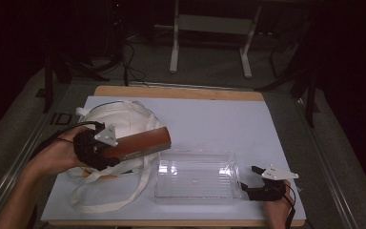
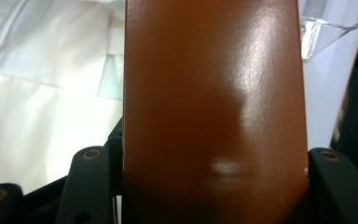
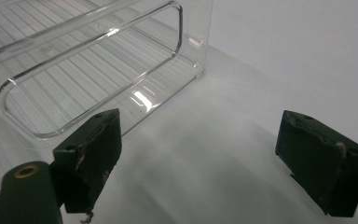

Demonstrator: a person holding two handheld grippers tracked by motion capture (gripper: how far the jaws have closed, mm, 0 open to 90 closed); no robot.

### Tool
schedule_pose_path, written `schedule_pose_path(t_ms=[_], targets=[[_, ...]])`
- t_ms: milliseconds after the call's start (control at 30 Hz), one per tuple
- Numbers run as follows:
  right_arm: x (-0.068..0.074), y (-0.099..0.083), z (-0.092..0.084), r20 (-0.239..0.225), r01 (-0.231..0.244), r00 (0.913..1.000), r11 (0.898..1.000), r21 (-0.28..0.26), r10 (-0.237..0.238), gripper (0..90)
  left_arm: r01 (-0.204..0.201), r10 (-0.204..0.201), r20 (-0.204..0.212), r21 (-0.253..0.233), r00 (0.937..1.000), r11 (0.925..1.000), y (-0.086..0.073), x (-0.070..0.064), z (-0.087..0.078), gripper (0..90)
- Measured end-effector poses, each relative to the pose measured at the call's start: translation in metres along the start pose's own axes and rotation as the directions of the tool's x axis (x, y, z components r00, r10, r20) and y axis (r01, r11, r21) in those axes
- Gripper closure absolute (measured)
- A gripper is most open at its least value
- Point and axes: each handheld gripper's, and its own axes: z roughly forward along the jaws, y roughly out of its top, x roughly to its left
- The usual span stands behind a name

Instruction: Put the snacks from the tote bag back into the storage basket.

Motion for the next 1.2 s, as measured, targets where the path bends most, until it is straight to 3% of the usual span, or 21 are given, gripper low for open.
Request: schedule_pose_path(t_ms=[500,1200], targets=[[0.0,0.0,0.0,-0.001,-0.004,1.0,1.0,-0.002,0.004,14.4,-0.064,0.064,0.034,0.003,0.9974,0.9979,0.017,-0.014,0.005,43.7],[0.0,0.0,0.0,-0.004,-0.006,1.0,1.0,0.0,0.006,14.4,-0.138,0.138,0.093,-0.003,0.986,0.9904,0.032,-0.03,0.021,43.6]])
